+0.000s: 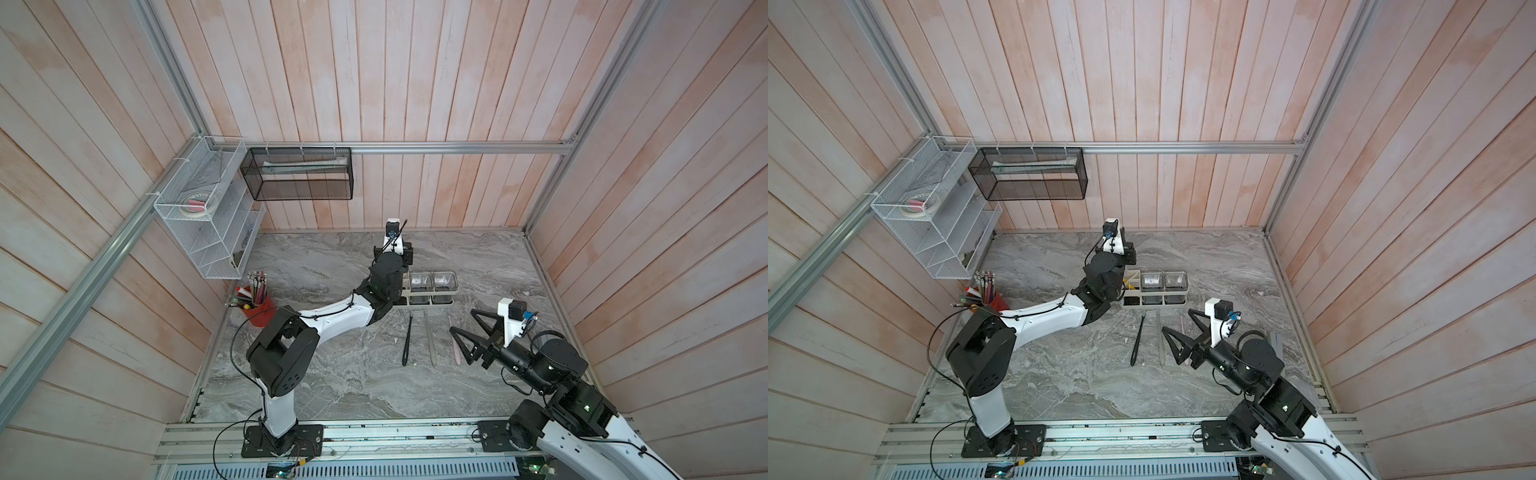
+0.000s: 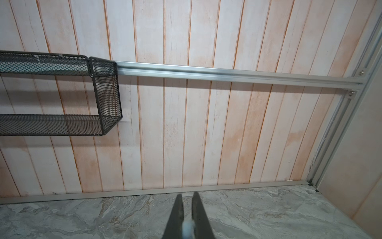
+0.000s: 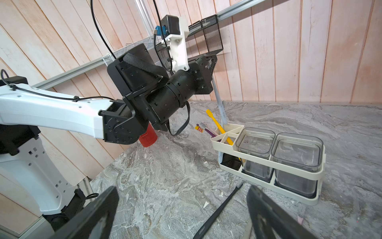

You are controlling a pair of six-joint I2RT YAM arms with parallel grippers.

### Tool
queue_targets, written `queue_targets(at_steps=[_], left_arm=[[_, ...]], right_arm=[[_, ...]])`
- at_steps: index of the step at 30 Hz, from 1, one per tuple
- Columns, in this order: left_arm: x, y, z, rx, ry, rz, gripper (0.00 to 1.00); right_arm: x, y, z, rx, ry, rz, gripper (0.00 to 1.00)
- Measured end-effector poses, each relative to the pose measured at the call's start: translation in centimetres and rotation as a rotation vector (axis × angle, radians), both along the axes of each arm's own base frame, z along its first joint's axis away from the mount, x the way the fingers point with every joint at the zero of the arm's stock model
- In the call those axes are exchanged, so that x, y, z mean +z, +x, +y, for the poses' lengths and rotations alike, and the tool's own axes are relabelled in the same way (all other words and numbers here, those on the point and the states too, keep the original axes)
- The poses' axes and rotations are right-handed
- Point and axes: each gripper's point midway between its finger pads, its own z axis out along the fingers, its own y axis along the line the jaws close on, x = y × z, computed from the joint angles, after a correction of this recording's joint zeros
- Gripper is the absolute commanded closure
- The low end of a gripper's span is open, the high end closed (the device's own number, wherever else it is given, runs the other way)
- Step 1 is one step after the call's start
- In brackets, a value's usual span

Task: Place the toothbrush into the toothbrush holder
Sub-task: Place the toothbrush in the toothbrush holder.

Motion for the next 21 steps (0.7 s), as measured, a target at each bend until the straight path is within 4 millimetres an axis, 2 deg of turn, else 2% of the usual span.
queue_targets(at_steps=[7, 21], left_arm=[[-2.6, 0.2, -0.2, -0.001, 0.015, 0.041, 1.0], [-5.2, 0.4, -0.4, -0.003, 0.007, 0.089, 1.0]], right_arm=[[-0.3, -0.1, 0.1, 0.008, 0.0, 0.004, 0.02], [-0.5, -0.3, 0.3, 0.023, 0.011, 0.005, 0.02]])
